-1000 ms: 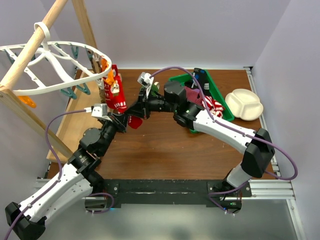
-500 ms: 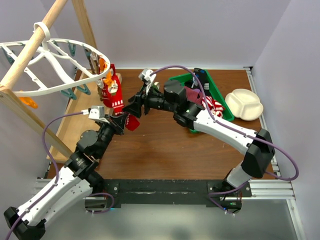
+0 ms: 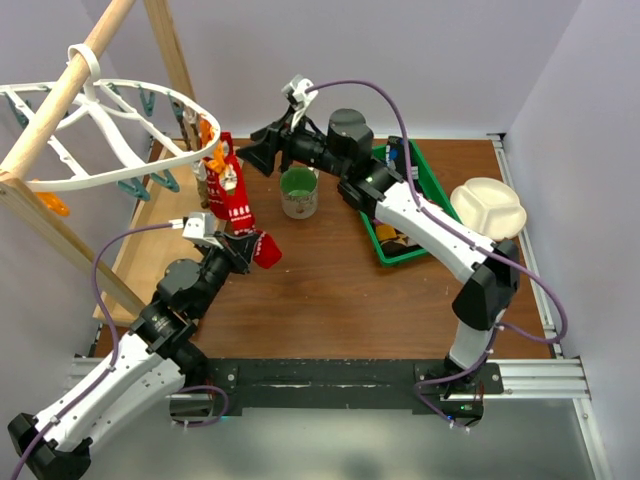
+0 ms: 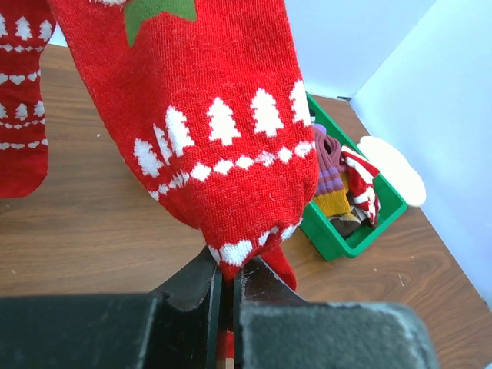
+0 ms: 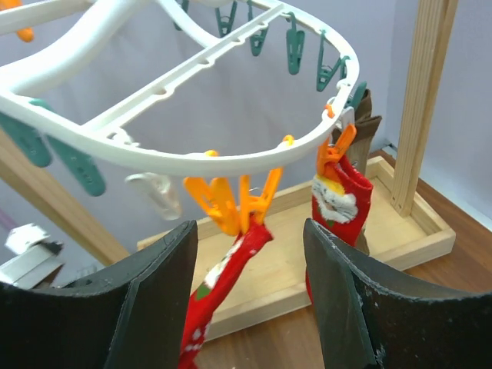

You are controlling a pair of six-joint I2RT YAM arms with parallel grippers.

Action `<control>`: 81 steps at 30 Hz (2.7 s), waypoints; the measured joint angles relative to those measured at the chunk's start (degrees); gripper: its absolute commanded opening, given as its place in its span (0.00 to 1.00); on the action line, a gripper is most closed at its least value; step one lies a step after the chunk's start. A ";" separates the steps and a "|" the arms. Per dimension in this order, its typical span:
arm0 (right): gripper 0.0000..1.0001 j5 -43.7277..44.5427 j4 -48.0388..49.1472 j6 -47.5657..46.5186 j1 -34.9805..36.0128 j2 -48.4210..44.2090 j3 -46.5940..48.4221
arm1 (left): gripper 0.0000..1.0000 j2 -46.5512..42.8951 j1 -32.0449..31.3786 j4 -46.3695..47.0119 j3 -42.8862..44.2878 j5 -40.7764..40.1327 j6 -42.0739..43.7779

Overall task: Remove the socks clipped to the hanger
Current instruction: Remove the sock from the hanger.

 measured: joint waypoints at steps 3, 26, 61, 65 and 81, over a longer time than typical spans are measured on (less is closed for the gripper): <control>0.61 -1.01 -0.37 0.42 -0.37 3.13 2.38 | 0.00 0.02 0.00 -0.44 0.02 0.52 0.00; 0.59 -4.44 -1.55 4.33 -0.20 14.05 14.91 | 0.00 0.04 0.00 -2.99 1.42 1.55 0.02; 0.00 0.35 10.23 13.44 1.57 17.31 12.17 | 0.00 0.39 0.00 -3.61 1.53 1.97 0.04; 0.00 0.94 10.91 13.57 1.57 17.31 12.17 | 0.00 -0.28 0.00 -4.76 1.53 1.95 0.04; 0.78 5.95 9.33 11.02 1.90 13.09 4.81 | 0.00 0.92 0.00 -5.29 2.86 2.03 0.55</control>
